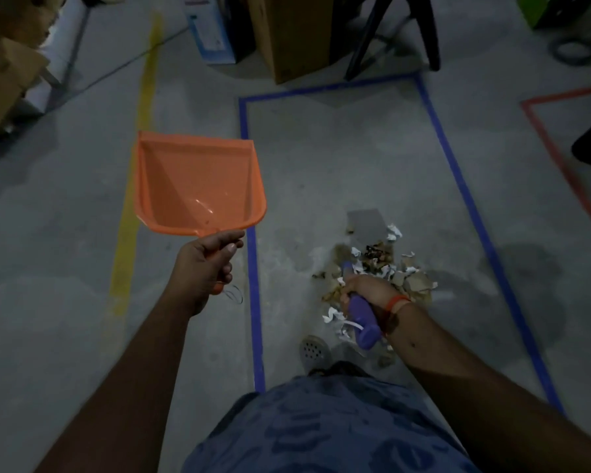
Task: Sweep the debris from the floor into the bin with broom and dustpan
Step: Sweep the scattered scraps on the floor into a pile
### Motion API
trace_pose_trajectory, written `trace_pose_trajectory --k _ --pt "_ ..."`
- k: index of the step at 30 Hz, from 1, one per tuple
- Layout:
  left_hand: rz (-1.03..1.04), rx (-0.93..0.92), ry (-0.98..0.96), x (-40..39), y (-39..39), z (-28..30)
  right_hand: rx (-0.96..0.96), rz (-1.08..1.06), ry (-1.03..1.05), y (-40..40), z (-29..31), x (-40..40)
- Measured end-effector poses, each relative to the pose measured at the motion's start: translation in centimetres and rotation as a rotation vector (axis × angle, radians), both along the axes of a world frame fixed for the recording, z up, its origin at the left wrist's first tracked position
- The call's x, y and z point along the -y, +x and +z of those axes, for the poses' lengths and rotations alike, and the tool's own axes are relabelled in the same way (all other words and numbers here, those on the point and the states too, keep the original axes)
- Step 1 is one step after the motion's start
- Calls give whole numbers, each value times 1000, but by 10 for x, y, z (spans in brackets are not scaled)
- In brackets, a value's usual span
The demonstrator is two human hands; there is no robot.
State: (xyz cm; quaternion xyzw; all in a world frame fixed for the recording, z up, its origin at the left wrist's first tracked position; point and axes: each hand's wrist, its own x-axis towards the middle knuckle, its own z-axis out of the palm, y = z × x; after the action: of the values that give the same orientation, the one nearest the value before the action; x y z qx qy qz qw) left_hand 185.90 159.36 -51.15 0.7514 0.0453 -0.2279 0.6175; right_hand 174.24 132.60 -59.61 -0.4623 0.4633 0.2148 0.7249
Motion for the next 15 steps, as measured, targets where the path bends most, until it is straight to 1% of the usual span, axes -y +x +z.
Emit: trace_pose_trajectory --k 5,11,13,15 --pt "-80 1 -19 12 62 1 3 -97 -111 43 10 2" --pt "-194 -19 -35 17 146 -17 28 -342 -152 105 8 -16" --pt "-251 -25 -33 16 180 -22 45 -314 -212 138 2 -28" --pt "-304 -28 -39 13 217 -24 57 -333 -210 173 -6 -38"
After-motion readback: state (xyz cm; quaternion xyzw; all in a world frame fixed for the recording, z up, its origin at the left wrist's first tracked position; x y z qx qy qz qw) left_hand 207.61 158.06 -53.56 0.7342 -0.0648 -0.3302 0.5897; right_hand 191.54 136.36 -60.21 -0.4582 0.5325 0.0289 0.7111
